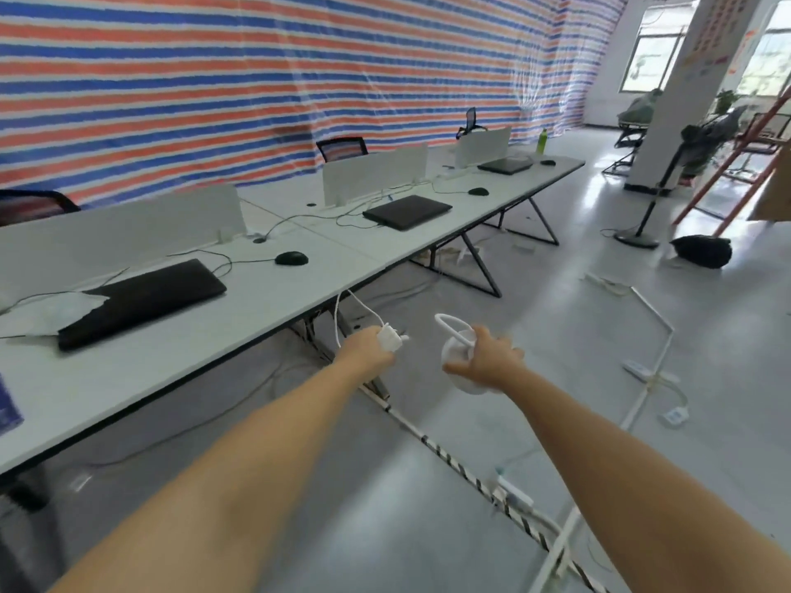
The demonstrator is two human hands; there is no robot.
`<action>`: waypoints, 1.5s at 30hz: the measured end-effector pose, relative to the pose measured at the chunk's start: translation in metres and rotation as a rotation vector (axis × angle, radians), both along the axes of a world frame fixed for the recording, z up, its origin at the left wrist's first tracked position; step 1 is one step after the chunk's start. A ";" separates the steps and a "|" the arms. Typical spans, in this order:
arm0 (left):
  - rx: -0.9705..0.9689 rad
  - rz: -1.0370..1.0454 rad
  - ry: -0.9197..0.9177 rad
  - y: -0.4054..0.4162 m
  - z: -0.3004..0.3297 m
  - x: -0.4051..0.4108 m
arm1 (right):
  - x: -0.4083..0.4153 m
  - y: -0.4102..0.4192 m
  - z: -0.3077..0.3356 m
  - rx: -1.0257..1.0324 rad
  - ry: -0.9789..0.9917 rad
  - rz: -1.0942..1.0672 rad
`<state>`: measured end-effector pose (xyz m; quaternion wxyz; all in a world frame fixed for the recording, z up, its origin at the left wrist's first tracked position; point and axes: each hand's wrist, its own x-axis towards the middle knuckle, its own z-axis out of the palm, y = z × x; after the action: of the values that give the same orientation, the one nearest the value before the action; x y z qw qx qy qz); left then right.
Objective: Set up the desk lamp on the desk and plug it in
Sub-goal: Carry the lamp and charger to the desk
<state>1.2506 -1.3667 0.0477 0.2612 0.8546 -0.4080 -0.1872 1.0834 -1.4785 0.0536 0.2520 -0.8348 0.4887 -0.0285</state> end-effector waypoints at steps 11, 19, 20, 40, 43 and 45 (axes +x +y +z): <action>0.004 -0.132 0.062 -0.255 -0.023 0.080 | 0.066 -0.227 -0.013 -0.001 -0.001 -0.108; -0.099 -0.075 0.215 -0.451 -0.022 0.090 | 0.077 -0.432 0.003 0.000 0.028 -0.102; -0.086 -0.079 0.217 -0.468 -0.023 0.091 | 0.077 -0.451 0.002 0.008 0.033 -0.110; -0.070 -0.227 0.128 -0.961 -0.003 0.197 | 0.165 -0.931 -0.001 -0.042 0.065 -0.175; -0.076 -0.255 0.141 -1.028 0.000 0.206 | 0.173 -0.996 0.000 -0.028 0.082 -0.187; -0.080 -0.250 0.181 -1.070 -0.006 0.212 | 0.180 -1.044 -0.007 0.005 0.086 -0.211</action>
<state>1.4622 -2.4372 0.0417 0.3052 0.7658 -0.4931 -0.2781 1.2633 -2.5222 0.0465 0.2286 -0.7784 0.5843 -0.0179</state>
